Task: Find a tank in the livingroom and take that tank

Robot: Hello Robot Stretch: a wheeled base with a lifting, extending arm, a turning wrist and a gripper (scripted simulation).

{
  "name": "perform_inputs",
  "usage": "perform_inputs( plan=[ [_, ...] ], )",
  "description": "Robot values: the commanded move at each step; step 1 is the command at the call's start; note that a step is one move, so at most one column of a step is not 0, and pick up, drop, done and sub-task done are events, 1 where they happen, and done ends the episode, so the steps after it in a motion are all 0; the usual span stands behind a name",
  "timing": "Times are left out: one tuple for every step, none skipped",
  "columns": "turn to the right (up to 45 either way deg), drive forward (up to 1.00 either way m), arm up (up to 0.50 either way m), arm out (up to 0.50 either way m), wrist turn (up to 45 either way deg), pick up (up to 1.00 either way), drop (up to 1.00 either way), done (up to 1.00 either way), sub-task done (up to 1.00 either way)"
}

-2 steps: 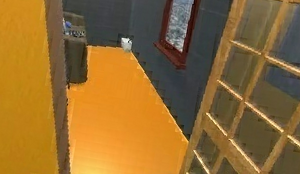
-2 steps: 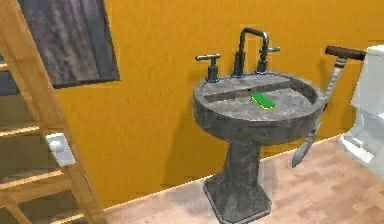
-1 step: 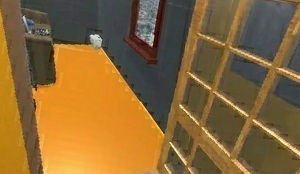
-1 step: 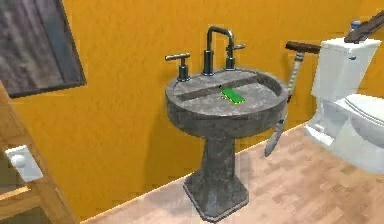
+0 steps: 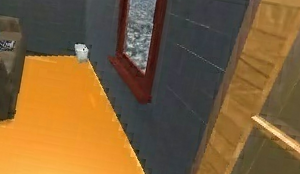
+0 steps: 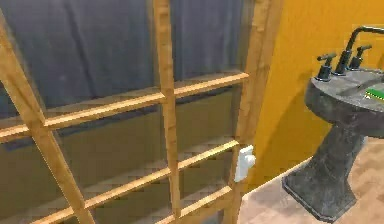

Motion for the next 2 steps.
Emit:
perform_inputs(
  plan=[
    [-27.0,0.0,0.0,0.0,0.0,0.0,0.0,0.0,0.0],
    [0.0,1.0,0.0,0.0,0.0,0.0,0.0,0.0,0.0]
  ],
)
